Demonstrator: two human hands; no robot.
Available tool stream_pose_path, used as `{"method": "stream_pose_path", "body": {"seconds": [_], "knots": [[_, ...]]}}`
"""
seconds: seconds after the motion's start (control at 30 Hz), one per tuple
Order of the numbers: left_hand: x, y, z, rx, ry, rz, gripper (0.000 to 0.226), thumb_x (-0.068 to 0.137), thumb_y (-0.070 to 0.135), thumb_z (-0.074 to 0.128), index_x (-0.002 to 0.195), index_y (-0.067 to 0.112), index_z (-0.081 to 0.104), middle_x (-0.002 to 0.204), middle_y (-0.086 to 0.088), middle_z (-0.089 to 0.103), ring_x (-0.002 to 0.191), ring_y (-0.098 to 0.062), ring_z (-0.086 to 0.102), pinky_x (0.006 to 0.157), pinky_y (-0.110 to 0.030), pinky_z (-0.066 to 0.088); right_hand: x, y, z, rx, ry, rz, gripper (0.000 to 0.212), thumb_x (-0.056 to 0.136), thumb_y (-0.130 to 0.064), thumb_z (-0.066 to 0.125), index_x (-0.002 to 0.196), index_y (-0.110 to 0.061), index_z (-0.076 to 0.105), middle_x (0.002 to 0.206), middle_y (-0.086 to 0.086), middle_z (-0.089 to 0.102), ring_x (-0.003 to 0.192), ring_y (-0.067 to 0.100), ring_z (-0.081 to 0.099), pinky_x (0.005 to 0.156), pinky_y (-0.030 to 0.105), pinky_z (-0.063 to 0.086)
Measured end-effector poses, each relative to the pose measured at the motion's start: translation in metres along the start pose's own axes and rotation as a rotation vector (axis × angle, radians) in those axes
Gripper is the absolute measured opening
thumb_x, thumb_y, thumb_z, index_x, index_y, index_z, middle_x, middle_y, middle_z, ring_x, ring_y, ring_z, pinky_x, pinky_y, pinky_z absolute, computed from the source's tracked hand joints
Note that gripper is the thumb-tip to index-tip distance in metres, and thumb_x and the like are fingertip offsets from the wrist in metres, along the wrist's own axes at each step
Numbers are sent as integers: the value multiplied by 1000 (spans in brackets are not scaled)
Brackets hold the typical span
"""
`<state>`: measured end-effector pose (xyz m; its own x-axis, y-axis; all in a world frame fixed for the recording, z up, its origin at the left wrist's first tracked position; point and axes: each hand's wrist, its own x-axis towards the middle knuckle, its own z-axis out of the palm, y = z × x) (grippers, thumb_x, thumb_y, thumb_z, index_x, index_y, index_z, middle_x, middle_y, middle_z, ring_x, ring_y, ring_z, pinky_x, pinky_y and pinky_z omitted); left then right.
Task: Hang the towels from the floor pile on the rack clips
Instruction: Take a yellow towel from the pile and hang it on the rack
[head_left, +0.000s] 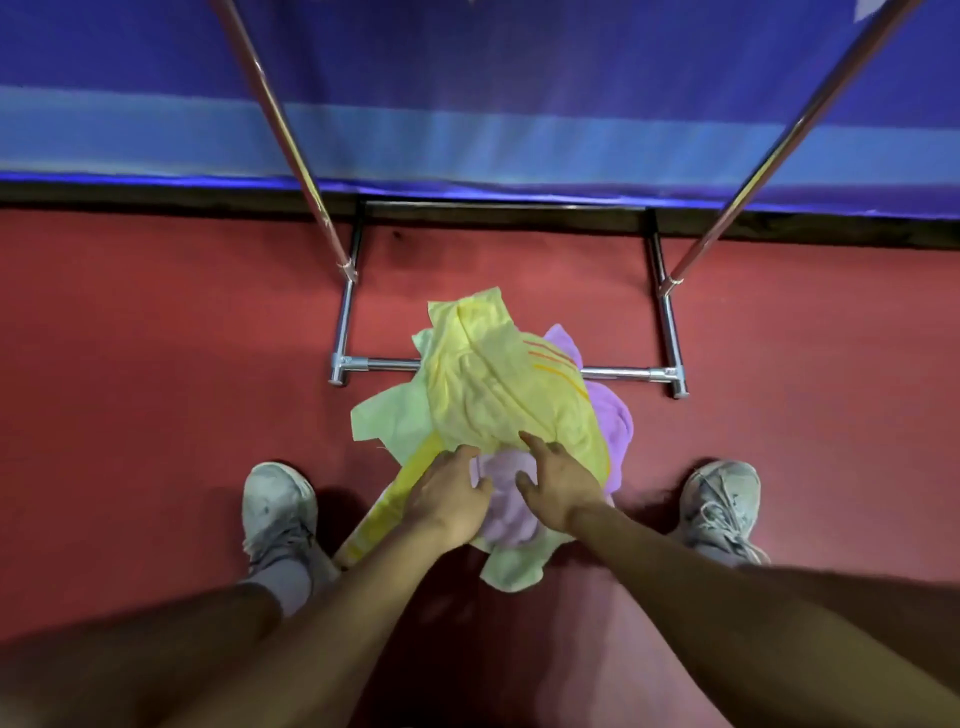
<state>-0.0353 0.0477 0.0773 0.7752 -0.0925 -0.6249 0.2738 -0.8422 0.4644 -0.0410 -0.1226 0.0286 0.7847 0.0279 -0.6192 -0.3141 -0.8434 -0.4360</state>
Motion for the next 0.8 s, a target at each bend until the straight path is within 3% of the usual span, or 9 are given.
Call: {"method": "stream_pose_path", "body": {"seconds": [0.13,0.3,0.43,0.53,0.63,0.8], "knots": [[22,-1,7,23,-7,13,45,100,34,50,144,24,47,141,-3,53,130,-23,52,102,-32,42,33,6,11,-42,-15,41,61,98,-33,52,155,-26,33,157,18,31,139,36,41,111,41,41],[32,-10,12,33,-26,-8,35,98,27,51,130,16,57,129,-5,61,119,-25,57,96,-33,47,60,20,21,-81,-3,86,56,95,-33,53,150,-30,43,152,18,37,143,37,33,114,39,36],[36,-17,19,5,-73,-42,36,98,26,52,131,13,57,131,-8,59,120,-27,56,96,-33,46,67,23,25,-41,-12,172,55,95,-32,52,149,-31,42,151,18,31,137,41,38,111,40,38],[41,-13,21,-29,-98,-43,42,97,30,53,137,19,54,138,-4,57,123,-25,56,100,-31,45,68,21,31,26,-25,211,57,95,-31,54,149,-21,41,145,20,42,133,42,44,109,41,40],[42,-5,16,-55,-81,-37,44,98,35,53,140,23,53,139,0,58,125,-22,56,103,-34,46,70,14,31,42,-22,203,46,96,-34,53,135,-10,53,137,19,56,125,40,52,101,40,43],[39,6,-6,-62,-102,-5,40,100,34,53,138,23,55,138,0,59,124,-22,56,103,-35,46,63,1,19,138,22,191,38,98,-36,53,127,-15,68,130,15,66,120,38,59,98,36,47]]}}
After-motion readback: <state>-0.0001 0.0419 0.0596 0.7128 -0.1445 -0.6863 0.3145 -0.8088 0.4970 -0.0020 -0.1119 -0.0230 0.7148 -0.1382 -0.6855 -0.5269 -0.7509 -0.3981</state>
